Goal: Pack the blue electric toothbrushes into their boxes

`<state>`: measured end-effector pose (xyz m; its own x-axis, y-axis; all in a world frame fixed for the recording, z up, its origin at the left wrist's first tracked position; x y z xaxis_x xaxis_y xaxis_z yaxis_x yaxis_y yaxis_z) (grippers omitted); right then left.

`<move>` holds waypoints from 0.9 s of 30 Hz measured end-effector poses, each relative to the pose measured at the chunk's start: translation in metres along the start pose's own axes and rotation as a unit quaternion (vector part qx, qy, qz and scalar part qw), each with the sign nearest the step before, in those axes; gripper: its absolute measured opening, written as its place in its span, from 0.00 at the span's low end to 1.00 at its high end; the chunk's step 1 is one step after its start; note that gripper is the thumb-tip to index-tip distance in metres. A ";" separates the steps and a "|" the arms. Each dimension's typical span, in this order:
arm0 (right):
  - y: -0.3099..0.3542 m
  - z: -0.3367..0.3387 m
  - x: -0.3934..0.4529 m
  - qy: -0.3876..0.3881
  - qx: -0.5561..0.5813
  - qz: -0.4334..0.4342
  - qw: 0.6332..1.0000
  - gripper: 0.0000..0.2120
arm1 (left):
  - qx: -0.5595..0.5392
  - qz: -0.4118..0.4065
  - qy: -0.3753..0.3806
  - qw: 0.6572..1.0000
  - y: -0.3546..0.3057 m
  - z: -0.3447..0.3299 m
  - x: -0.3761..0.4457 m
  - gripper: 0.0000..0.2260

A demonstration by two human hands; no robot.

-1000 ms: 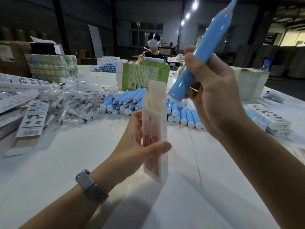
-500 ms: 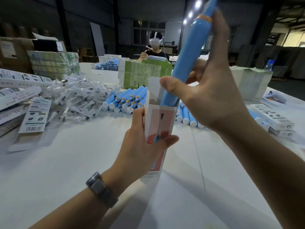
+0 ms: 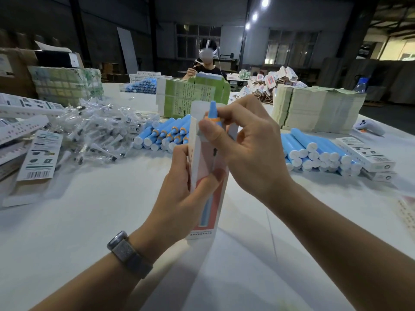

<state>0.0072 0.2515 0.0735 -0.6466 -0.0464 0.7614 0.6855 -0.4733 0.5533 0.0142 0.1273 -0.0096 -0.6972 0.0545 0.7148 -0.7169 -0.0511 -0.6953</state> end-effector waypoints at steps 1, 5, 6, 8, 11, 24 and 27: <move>-0.001 0.000 0.000 -0.002 0.011 -0.005 1.000 0.13 | -0.008 0.001 0.001 1.000 0.000 0.000 0.000 0.15; -0.006 -0.003 0.001 0.023 0.076 -0.041 0.996 0.09 | -0.025 0.002 0.017 1.000 0.000 0.001 0.001 0.12; -0.008 -0.003 0.001 0.028 0.084 -0.044 0.995 0.07 | -0.026 0.004 0.019 0.999 0.000 0.002 0.001 0.11; -0.010 -0.004 0.001 0.031 0.085 -0.037 0.995 0.01 | -0.022 0.005 0.020 1.000 0.000 0.003 0.003 0.10; -0.012 -0.005 0.000 0.022 0.082 -0.023 0.996 0.05 | -0.031 0.008 0.023 0.999 0.000 0.005 0.004 0.10; -0.032 -0.089 0.020 0.156 0.375 -0.317 0.857 0.14 | -0.017 0.082 0.028 0.996 -0.003 0.059 0.023 0.18; -0.028 -0.137 0.024 0.237 0.410 -0.299 0.829 0.12 | 0.103 0.044 -0.051 0.992 -0.004 0.083 0.028 0.13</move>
<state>-0.0739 0.1436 0.0301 -0.8786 -0.4510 0.1569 0.0661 0.2105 0.9753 -0.0026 0.0462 0.0194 -0.7458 -0.0592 0.6635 -0.6315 -0.2540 -0.7326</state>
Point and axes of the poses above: each hand's wrist, its own x-axis towards the middle knuckle, its own z-axis out of the back of the hand, y = z × x, the point moved 3 cm from there along x, towards the middle knuckle, and after that the axes turned 8 degrees about -z, right-handed, at the moved point
